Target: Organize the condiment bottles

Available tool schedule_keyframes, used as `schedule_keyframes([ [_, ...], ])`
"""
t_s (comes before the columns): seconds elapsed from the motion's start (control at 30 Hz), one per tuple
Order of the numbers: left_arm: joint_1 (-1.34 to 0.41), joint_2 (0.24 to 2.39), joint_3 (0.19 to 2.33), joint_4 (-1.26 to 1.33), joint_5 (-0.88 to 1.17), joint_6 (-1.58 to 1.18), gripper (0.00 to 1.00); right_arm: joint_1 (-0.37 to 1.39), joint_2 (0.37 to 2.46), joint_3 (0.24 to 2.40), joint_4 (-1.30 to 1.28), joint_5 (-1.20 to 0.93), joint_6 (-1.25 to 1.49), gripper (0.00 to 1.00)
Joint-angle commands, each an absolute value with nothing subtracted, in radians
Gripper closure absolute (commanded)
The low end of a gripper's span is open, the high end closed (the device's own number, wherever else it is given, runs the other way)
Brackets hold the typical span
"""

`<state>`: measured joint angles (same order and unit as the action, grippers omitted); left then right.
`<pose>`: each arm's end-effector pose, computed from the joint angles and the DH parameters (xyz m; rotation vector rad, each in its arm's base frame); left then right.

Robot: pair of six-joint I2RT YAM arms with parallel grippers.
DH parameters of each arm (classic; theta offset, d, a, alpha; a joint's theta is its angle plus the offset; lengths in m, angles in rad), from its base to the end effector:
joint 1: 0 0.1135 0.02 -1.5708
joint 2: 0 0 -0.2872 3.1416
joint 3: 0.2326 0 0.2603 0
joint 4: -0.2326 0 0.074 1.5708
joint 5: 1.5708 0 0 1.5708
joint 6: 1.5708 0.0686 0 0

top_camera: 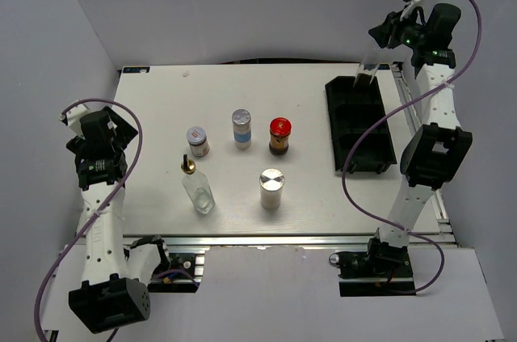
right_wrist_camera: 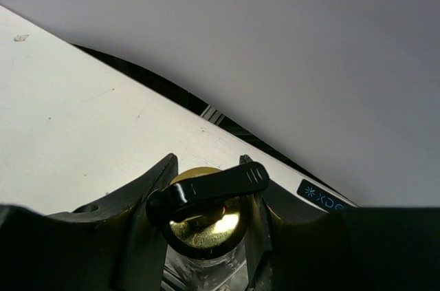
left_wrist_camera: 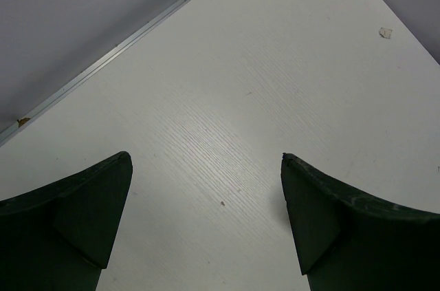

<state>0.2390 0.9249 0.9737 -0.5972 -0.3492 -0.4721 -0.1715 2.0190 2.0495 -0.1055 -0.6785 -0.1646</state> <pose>0.2037 0.0738 0.3430 -0.9173 1.8789 0.2288 0.5225 -0.0468 0.4305 -0.5041 1.5580 0.3000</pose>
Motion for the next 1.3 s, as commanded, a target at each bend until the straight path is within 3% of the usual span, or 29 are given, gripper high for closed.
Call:
schedule_keyframes([
  [0.0,0.236,0.9,0.974,-0.583,-0.382,-0.476,0.02,-0.195,2.016,2.062,0.015,-0.799,-0.207,1.0],
  [0.27,0.236,0.903,0.968,-0.584,-0.39,-0.476,0.02,-0.202,2.049,2.062,-0.11,-0.881,-0.379,1.0],
  [0.97,0.238,0.908,0.969,-0.574,-0.37,-0.469,0.02,-0.227,2.12,2.065,-0.109,-0.926,-0.423,1.0],
  [1.13,0.236,0.908,0.969,-0.571,-0.362,-0.466,0.02,-0.229,2.12,2.059,-0.12,-0.933,-0.426,0.65],
  [1.2,0.238,0.908,0.969,-0.572,-0.357,-0.466,0.02,-0.229,2.112,2.049,-0.12,-0.922,-0.429,0.61],
  [1.27,0.236,0.91,0.973,-0.572,-0.353,-0.469,0.02,-0.227,2.106,2.03,-0.112,-0.905,-0.431,0.49],
])
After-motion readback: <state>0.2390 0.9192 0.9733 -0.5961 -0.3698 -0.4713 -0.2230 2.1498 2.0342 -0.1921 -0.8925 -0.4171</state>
